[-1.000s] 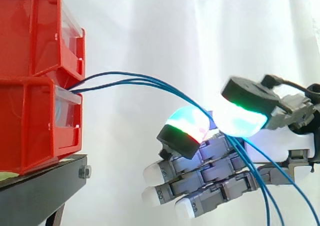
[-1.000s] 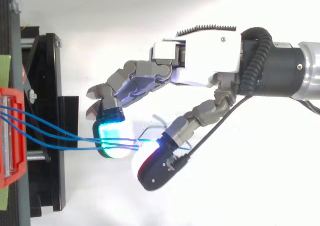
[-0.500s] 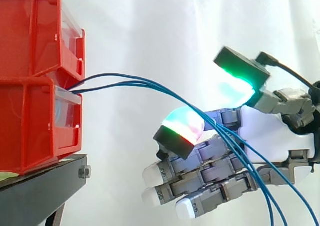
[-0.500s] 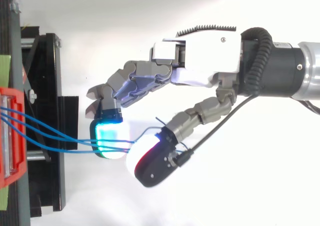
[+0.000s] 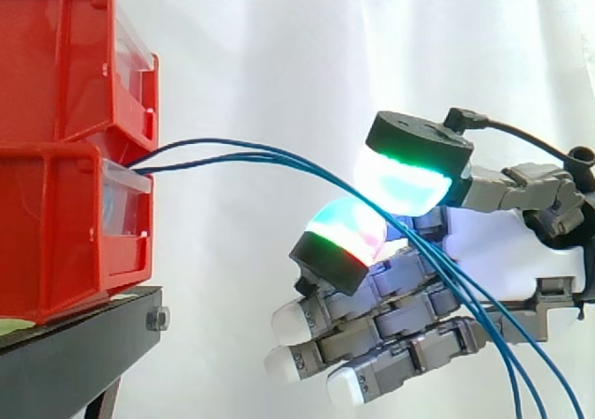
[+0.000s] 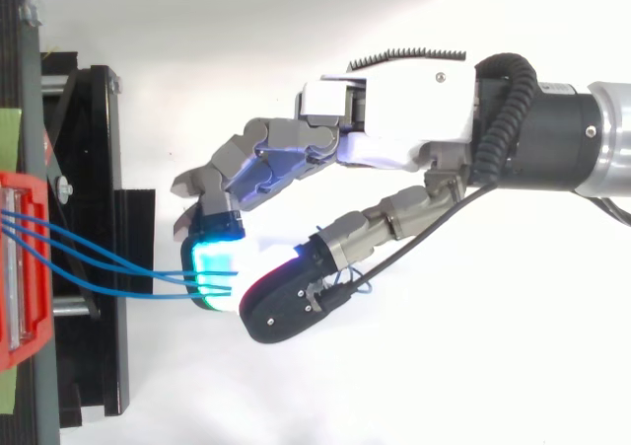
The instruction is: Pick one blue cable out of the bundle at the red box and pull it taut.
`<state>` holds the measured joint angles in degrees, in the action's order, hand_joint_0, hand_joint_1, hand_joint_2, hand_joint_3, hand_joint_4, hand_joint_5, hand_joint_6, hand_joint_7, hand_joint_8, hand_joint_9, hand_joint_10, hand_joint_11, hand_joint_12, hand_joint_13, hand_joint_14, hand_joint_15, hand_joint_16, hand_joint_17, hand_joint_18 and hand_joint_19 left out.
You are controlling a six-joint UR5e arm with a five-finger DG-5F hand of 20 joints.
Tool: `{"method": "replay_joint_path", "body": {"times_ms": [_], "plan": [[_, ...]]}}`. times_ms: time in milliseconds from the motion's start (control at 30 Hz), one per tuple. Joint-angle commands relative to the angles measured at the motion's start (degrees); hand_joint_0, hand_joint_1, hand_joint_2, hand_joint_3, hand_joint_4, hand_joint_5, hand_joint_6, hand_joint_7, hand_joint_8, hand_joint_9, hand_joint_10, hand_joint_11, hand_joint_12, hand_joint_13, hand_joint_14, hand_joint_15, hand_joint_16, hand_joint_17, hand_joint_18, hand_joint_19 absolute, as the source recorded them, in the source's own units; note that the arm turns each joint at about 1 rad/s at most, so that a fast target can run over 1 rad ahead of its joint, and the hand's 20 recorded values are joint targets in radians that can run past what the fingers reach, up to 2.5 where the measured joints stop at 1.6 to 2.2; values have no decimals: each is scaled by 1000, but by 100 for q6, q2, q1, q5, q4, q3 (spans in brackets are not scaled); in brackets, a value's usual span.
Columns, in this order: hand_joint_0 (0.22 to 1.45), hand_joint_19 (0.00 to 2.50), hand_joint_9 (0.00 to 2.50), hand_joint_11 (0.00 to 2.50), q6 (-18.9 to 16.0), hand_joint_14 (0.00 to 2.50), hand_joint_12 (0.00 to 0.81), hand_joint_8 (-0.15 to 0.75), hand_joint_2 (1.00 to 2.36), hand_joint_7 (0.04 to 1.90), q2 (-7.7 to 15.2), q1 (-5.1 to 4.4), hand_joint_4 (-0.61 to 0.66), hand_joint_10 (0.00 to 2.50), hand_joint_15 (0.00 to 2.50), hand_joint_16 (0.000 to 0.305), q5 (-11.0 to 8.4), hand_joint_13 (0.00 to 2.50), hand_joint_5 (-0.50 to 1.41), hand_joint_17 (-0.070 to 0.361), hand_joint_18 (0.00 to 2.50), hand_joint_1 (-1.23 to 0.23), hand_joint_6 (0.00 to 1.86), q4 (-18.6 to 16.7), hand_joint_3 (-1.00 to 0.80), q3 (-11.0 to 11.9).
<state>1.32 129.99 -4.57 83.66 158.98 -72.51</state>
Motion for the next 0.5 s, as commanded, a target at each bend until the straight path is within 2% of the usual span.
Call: {"method": "replay_joint_path", "body": {"times_ms": [0,100,167,300,467], "plan": [[696,157,601,257,0,3,349,313,1017,1019,0,0,-4,5,85,51,10,362,-171,114,514,-838,923,2,-227,0],[753,133,594,256,0,2,349,304,1012,981,0,0,-37,5,67,51,10,351,-173,115,509,-910,926,2,-326,0],[772,125,592,254,0,2,349,303,1009,1027,0,0,-37,5,68,51,10,350,-175,115,507,-926,922,2,-370,0],[814,130,591,258,0,3,348,302,1006,1120,0,0,-33,5,65,51,10,347,-178,114,496,-934,923,2,-427,0],[842,130,573,254,0,2,346,285,1000,1076,0,0,-47,5,58,51,19,335,-190,114,485,-931,934,2,-497,0]]}}
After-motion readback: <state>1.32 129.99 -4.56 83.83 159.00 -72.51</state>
